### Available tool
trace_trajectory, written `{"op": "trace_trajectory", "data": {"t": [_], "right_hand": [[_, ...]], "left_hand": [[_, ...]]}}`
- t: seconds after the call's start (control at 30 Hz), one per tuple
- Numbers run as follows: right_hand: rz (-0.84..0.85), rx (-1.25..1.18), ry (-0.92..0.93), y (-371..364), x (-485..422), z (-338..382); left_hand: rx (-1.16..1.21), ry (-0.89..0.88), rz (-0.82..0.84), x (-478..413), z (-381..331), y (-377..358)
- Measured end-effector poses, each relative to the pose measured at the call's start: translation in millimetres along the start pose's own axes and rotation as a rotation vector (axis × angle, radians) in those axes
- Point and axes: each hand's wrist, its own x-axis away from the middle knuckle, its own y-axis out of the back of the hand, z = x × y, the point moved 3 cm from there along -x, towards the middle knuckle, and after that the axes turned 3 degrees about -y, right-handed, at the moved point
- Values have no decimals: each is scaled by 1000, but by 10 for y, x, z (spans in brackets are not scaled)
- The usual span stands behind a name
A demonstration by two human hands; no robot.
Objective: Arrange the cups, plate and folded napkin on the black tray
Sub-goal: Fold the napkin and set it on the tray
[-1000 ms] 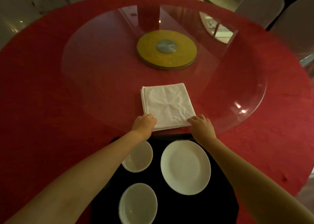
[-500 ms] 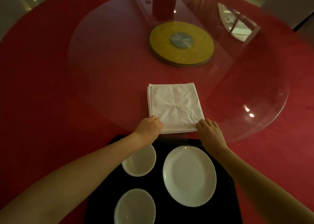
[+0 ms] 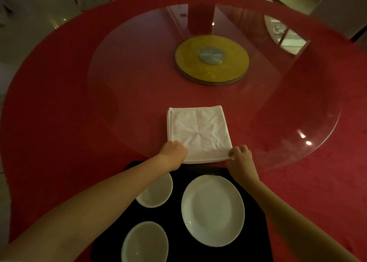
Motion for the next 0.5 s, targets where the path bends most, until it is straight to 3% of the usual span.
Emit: {"op": "trace_trajectory", "data": {"t": [0.13,0.17,0.23,0.3,0.5], "right_hand": [[-55,-311,-255,65,-131,10],[-74,-345,-284,71,-159,12],[-70,-378,-340,60,-205,4],[-41,-389,-402,27,-248,-15],[-107,-550,-449,6,-272,41]], "left_hand": [[135,13,218,-71,-10,84],[245,16,192,-103,-27,133],[484,33,-20,-212,-67,248],[535,40,-238,-354,-95,326],[540,119,-292,-612,-191,86]]}}
